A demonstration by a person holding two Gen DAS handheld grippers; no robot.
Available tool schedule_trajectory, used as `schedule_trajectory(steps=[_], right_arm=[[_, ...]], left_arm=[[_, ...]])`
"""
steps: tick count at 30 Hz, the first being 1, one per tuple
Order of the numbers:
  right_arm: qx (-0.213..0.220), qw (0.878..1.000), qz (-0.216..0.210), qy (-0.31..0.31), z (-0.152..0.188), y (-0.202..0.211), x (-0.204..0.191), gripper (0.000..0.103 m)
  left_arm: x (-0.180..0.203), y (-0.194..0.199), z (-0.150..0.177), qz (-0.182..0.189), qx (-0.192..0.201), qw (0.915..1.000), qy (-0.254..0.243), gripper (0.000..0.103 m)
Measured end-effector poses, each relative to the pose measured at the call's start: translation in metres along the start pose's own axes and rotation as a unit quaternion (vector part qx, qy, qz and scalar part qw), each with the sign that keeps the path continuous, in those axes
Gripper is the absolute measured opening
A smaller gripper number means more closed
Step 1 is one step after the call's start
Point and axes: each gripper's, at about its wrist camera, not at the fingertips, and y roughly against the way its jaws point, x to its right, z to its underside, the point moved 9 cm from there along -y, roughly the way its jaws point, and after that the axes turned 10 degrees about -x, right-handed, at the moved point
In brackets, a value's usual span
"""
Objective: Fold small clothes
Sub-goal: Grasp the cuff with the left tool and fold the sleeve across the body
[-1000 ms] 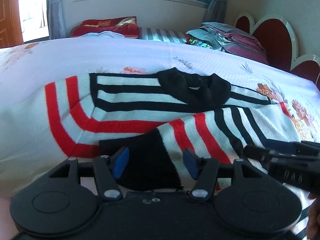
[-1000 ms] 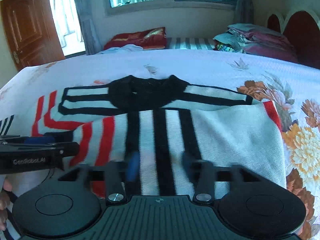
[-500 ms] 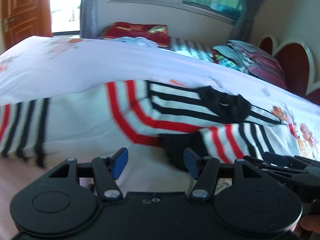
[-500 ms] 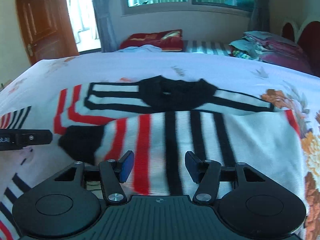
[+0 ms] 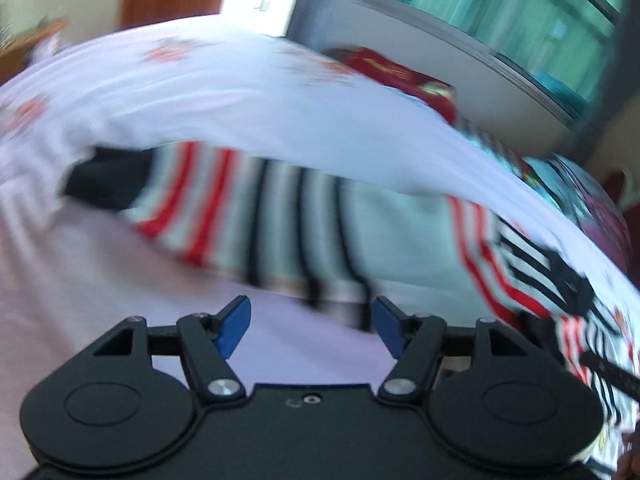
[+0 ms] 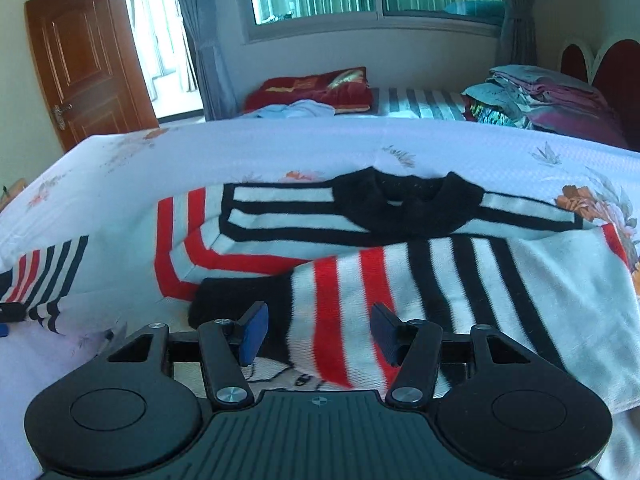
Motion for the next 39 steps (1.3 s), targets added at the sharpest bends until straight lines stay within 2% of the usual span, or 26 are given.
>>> schedule_trajectory(steps=[5, 10, 11, 12, 13, 15, 18, 20, 22, 25, 28, 30, 34, 39], right_arm=[[-0.011, 1.000, 0.018, -0.001, 0.005, -0.012, -0.010, 0.056], [-0.021, 0.999, 0.038, -0.003, 0.010, -0.023, -0.011, 0.056], [-0.021, 0.999, 0.041, -0.004, 0.010, -0.024, -0.012, 0.056], [-0.021, 0.999, 0.043, -0.005, 0.010, -0.025, -0.011, 0.056], [-0.020, 0.999, 0.045, -0.006, 0.010, -0.025, -0.011, 0.056], [-0.013, 0.999, 0.047, -0.012, 0.008, -0.023, -0.010, 0.056], [0.003, 0.998, 0.054, -0.023, 0.004, -0.018, -0.006, 0.056], [-0.010, 0.998, 0.063, -0.022, 0.008, -0.025, -0.002, 0.056], [-0.029, 0.997, 0.063, -0.020, 0.013, -0.035, 0.000, 0.056], [-0.024, 0.998, 0.056, -0.021, 0.011, -0.032, 0.002, 0.056], [-0.007, 0.998, 0.036, -0.045, 0.008, -0.020, 0.008, 0.056], [0.001, 0.998, 0.030, -0.054, 0.008, -0.012, 0.013, 0.056], [0.014, 0.997, 0.020, -0.071, 0.009, 0.008, 0.031, 0.056], [0.028, 0.995, 0.024, -0.095, 0.018, 0.036, 0.067, 0.056]], left_arm=[[-0.075, -0.006, -0.015, -0.004, -0.002, 0.9955, 0.095, 0.065], [-0.095, -0.020, -0.036, 0.058, 0.022, 0.9878, 0.143, 0.062], [-0.096, -0.023, -0.041, 0.069, 0.030, 0.9854, 0.152, 0.057], [-0.098, -0.026, -0.044, 0.078, 0.036, 0.9834, 0.160, 0.045], [-0.100, -0.029, -0.048, 0.084, 0.040, 0.9815, 0.167, 0.040], [-0.107, -0.035, -0.052, 0.087, 0.049, 0.9777, 0.184, 0.013], [-0.116, -0.041, -0.054, 0.094, 0.054, 0.9730, 0.203, 0.006], [-0.110, -0.038, -0.056, 0.086, 0.062, 0.9777, 0.181, 0.005], [-0.101, -0.031, -0.060, 0.093, 0.073, 0.9783, 0.170, 0.005], [-0.071, -0.011, -0.068, 0.107, 0.096, 0.9808, 0.132, 0.005], [-0.016, 0.012, -0.077, 0.129, 0.116, 0.9836, 0.047, 0.005], [0.031, 0.022, -0.077, 0.157, 0.116, 0.9807, -0.006, 0.004], [0.135, 0.026, -0.053, 0.222, 0.088, 0.9651, -0.109, 0.005], [0.256, 0.002, 0.015, 0.270, 0.035, 0.9362, -0.222, 0.005]])
